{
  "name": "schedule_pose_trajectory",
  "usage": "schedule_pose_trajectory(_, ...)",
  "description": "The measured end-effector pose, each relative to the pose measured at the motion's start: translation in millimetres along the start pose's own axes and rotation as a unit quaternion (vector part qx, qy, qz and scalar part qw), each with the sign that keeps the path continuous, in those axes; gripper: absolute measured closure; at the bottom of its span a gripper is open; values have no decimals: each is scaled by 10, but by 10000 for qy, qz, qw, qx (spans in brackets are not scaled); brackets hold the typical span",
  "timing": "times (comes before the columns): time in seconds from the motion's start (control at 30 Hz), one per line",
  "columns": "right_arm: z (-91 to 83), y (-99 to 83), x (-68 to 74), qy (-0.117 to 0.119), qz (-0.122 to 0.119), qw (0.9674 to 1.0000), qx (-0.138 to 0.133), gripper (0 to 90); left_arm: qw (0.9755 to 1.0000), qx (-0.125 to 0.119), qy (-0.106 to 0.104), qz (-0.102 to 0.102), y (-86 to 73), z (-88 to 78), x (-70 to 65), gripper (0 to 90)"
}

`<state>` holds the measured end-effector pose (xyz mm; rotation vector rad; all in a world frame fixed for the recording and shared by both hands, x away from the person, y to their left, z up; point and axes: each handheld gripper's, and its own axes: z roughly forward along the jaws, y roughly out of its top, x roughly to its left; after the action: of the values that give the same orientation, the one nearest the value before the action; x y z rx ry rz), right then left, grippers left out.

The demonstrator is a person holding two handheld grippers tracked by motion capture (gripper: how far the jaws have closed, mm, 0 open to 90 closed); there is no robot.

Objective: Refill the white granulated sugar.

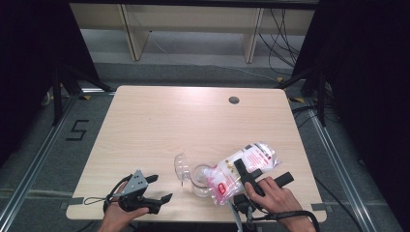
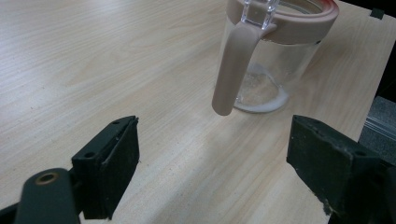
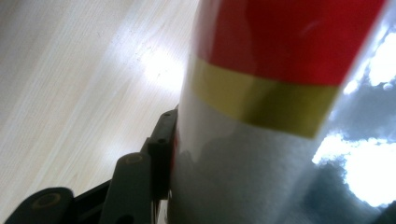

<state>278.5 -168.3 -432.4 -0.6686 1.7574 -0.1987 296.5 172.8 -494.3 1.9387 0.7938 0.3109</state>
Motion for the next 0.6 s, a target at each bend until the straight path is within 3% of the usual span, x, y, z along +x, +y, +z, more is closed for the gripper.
schedule_pose_trajectory(0.23, -2, -5, 2, 17, 26, 10000, 8, 551, 10000, -1, 7, -8, 1, -1, 0, 166)
schedule_pose_trajectory(0.3, -3, -9, 24, -1, 163, 9999, 24, 551, 10000, 3, 4, 3, 1, -1, -1, 166)
schedule_pose_trajectory(0.33, -2, -9, -1, 11, 53, 10000, 7, 551, 10000, 2, 2, 5, 1, -1, -1, 166)
schedule_pose_trajectory(0.6, -15, -18, -16, -2, 3, 10000, 35, 552, 10000, -3, 5, 8, 2, -4, -1, 166)
